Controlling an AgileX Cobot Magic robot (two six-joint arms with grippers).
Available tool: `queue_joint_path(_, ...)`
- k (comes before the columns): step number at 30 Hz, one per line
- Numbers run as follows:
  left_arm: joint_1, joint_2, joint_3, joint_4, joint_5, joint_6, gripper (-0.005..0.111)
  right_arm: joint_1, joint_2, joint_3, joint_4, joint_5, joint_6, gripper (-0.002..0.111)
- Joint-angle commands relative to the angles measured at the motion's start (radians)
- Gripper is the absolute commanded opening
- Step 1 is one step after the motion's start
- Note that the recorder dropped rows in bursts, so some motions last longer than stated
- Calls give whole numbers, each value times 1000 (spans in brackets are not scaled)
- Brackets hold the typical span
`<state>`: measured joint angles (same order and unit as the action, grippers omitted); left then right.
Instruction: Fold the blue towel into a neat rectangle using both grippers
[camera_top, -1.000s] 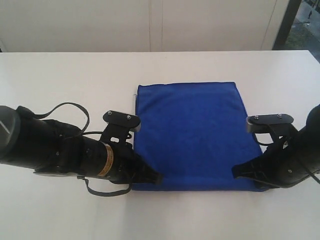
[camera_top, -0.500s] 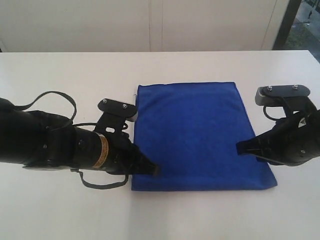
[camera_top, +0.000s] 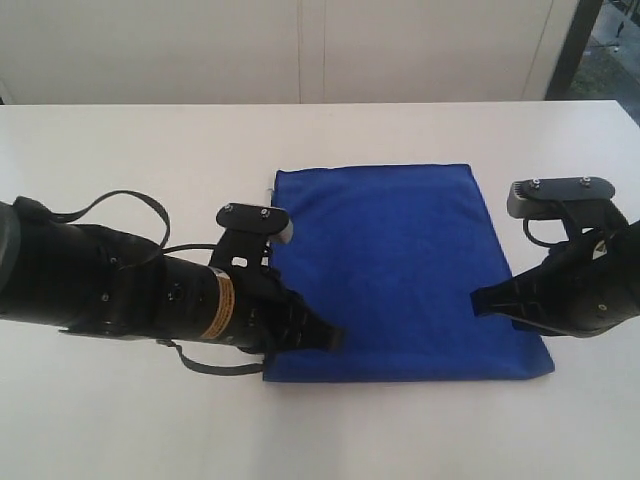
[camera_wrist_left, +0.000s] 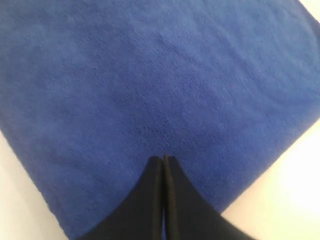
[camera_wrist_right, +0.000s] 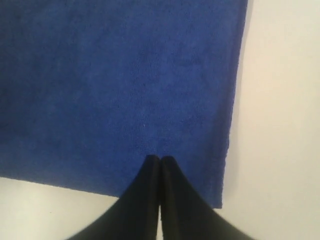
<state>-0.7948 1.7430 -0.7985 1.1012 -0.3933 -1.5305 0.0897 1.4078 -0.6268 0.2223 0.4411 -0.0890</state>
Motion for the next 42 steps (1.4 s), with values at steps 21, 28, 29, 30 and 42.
queue_joint_path(21,-10,61,1,299,28,-281,0,3,2,-4,-7,4,6,0)
queue_joint_path(28,-10,27,-16,298,-26,-279,0,3,2,-4,-7,-3,6,0)
queue_joint_path(29,-10,17,-21,300,-26,-279,0,3,2,-4,-7,-5,6,0)
queue_joint_path(30,-10,-1,-25,302,-15,-276,0,3,2,-4,-7,-10,6,0)
queue_joint_path(42,3,-72,-113,298,311,-293,0,3,4,-21,-11,-91,24,0)
